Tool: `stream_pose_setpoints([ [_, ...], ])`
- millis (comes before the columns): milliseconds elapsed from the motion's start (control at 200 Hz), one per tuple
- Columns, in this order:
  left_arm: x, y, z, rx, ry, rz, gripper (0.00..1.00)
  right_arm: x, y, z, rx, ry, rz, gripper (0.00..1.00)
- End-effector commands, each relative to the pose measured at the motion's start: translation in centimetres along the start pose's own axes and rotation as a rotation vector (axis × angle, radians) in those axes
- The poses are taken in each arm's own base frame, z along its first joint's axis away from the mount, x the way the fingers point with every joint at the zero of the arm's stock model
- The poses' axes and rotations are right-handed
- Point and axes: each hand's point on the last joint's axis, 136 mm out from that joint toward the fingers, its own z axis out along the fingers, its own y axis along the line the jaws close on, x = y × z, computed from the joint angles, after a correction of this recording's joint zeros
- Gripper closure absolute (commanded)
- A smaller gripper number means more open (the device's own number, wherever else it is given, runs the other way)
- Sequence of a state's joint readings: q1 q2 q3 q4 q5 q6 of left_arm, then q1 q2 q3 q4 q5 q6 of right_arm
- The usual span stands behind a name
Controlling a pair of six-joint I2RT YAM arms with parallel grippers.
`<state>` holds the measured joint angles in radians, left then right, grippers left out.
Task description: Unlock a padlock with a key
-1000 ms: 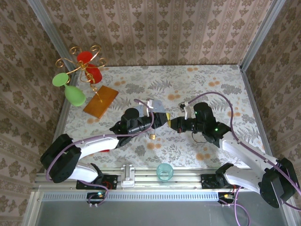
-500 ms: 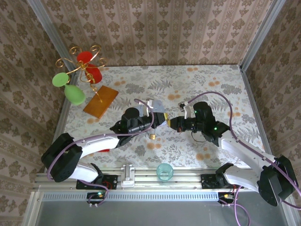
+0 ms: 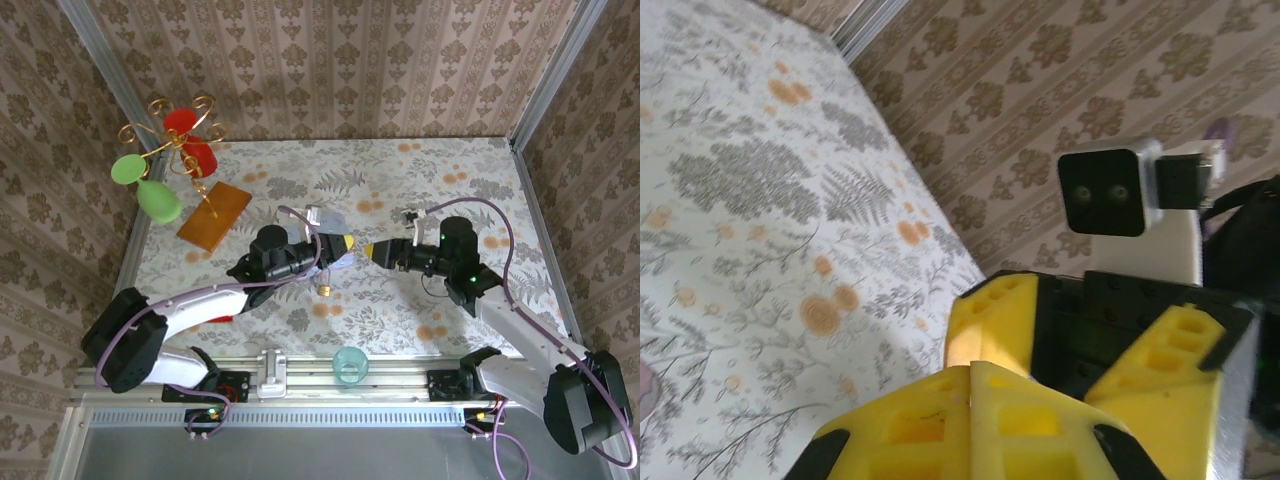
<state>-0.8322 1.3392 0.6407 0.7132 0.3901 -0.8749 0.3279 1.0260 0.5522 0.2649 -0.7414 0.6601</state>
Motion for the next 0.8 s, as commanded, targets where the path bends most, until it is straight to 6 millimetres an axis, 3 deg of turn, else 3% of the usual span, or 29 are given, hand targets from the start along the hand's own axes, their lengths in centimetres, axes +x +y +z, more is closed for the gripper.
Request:
stream_pose_setpoints([
  [0, -1.7, -3.6, -1.1, 0.121, -0.045, 0.075, 1.00, -2.2, 4.7, -0.2, -0.226, -0.058, -0.088, 0.37],
  [210, -2.4, -4.9, -2.0, 0.146, -0.081, 0.095, 1.00, -3.3, 7.5, -0.6, -0.398, -0.112, -0.093, 0.41],
  [550, -3.3, -5.4, -2.5, 0.163, -0.143, 0.105, 1.00, -1.3, 8.6, 0.8, -0.397, -0.029, -0.123, 0.48],
  [795, -3.3, -5.7, -2.4, 0.184, -0.144, 0.094, 1.00, -1.7, 8.8, 1.4, -0.411, -0.048, -0.123, 0.60],
])
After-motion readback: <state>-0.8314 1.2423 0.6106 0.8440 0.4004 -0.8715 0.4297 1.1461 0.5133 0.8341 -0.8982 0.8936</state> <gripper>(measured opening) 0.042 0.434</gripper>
